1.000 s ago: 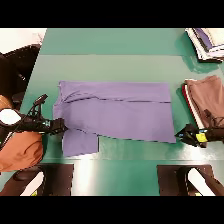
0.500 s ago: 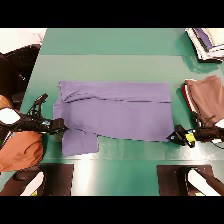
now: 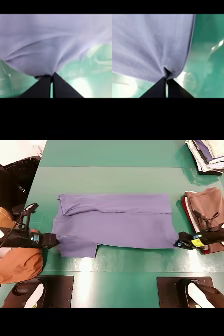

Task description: Fold the shirts.

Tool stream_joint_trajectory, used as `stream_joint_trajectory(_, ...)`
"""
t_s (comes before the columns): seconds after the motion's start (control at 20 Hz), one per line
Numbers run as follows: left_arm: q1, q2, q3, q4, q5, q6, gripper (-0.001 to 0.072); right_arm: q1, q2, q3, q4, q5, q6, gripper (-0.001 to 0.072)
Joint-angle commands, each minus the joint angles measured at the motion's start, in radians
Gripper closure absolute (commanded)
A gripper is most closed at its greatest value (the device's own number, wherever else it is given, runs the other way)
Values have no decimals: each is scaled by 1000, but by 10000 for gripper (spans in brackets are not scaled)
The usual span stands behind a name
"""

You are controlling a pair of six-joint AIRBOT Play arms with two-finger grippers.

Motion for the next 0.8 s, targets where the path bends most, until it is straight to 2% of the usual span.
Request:
stream_joint_trajectory(0.0,0,74,50,-71,-180,-49,685,-13,142,61,-69,180,0,696)
stream_joint_trajectory(0.1,0,74,94,-87,-177,-47,686,-18,190,97,-77,193,0,697)
stream_joint_trajectory(0.25,0,37,119,-68,-19,-8,686,28,148,149,-74,122,0,697)
stream_joint_trajectory(0.4,0,-95,119,-66,89,81,685,118,-12,219,-74,5,0,697)
stream_joint_trajectory(0.55,0,-275,153,-47,270,124,684,155,-209,340,-66,-110,0,696)
stream_joint_trajectory(0.75,0,-496,240,-37,411,186,683,155,-431,526,-63,-120,0,696)
